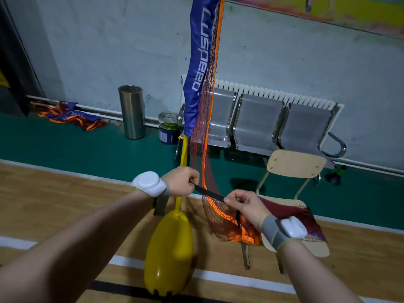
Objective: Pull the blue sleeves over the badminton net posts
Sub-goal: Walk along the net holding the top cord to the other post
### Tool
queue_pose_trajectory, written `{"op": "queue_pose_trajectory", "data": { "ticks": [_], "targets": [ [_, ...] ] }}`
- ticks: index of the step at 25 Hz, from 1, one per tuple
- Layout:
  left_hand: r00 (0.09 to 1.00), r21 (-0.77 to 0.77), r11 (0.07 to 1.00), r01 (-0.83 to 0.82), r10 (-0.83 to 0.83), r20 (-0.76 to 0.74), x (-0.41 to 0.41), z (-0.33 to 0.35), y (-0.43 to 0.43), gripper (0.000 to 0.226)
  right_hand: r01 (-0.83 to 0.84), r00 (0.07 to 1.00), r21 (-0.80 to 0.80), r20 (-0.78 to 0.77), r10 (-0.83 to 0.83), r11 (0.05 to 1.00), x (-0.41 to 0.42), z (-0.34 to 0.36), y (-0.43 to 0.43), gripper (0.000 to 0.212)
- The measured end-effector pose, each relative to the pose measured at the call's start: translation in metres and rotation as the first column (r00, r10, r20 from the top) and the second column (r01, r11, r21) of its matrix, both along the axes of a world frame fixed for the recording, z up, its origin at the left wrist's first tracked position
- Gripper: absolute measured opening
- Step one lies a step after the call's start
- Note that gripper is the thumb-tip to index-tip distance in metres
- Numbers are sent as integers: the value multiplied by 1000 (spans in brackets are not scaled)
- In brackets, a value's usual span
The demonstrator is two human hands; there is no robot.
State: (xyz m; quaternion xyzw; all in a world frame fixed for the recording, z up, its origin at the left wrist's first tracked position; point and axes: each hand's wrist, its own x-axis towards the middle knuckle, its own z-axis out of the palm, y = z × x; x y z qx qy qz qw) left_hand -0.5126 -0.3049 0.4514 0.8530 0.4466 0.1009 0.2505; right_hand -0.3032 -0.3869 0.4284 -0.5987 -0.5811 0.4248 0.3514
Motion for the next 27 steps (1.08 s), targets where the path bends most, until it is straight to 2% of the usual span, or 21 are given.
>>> {"op": "queue_pose_trajectory", "data": {
  "ticks": [4,8,10,13,17,21,27],
  "targets": [
    [995,-8,997,72,-73,-68,-17,-1,-2,23,20,998,10,-60,-20,1000,-30,4,-11,9],
    [986,-8,989,146,-146,-77,-13,-3,-15,35,50,997,18,-64,-49,999,-44,4,-30,14],
    [977,-21,979,202,-203,-65,-4,-5,-28,39,95,994,30,-55,-93,995,-47,0,-43,16],
    [971,7,971,240,-240,-10,6,-9,-44,40,143,989,39,-37,-141,989,-45,-13,-56,7],
    [958,22,958,286,-287,15,5,-14,-62,36,145,989,25,-45,-144,989,-46,-14,-69,10],
    [973,38,974,225,-226,38,0,-11,-64,22,119,993,-4,4,-119,993,-43,-11,-69,13],
    [985,70,987,143,-148,83,-4,3,-70,17,27,995,-48,92,-22,998,-35,-19,-67,26]
  ]
}}
